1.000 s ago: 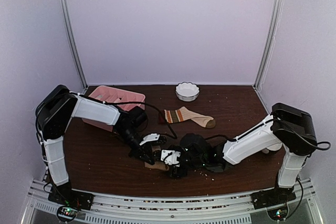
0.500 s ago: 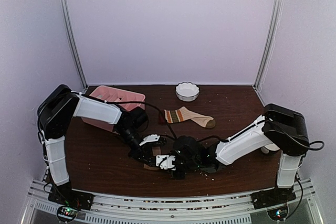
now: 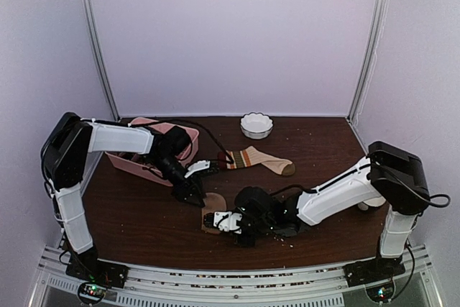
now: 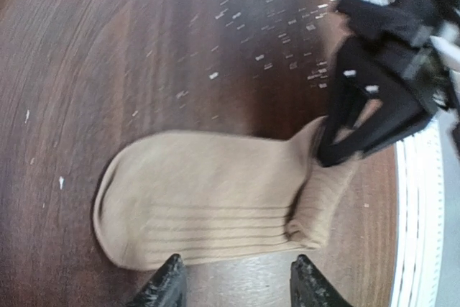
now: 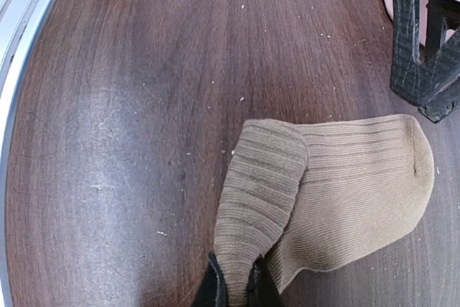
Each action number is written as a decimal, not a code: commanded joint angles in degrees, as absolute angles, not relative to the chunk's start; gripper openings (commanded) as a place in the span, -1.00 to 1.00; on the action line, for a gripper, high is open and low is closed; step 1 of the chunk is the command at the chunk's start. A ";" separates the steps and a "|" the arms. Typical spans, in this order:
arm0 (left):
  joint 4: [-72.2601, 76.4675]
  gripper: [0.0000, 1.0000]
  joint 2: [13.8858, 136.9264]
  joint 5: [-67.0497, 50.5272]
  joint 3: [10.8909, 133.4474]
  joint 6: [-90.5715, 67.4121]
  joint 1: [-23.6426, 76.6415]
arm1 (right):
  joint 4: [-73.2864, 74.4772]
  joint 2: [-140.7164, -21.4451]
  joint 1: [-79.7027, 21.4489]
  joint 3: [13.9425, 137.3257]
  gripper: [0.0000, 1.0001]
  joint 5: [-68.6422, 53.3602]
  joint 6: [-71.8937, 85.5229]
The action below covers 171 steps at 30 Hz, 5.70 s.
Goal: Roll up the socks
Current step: Roll the sock at the center of the board.
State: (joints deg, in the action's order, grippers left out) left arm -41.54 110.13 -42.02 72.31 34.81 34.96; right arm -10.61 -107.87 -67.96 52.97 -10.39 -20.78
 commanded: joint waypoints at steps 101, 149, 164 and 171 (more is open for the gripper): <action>-34.28 -0.15 107.45 -22.23 67.68 38.65 50.26 | -22.51 -124.18 -52.46 47.42 -1.00 -43.24 52.39; -58.03 -1.00 126.53 -46.23 84.74 43.73 41.00 | -24.98 -89.69 -60.46 32.93 0.96 -5.11 -9.54; -64.06 -1.00 129.85 -48.36 88.61 47.85 40.89 | -15.47 -99.25 -78.25 44.98 0.56 20.05 -37.63; -67.00 -1.00 130.87 -49.46 90.17 50.28 40.91 | -13.71 -106.50 -77.51 51.13 0.24 19.38 -44.47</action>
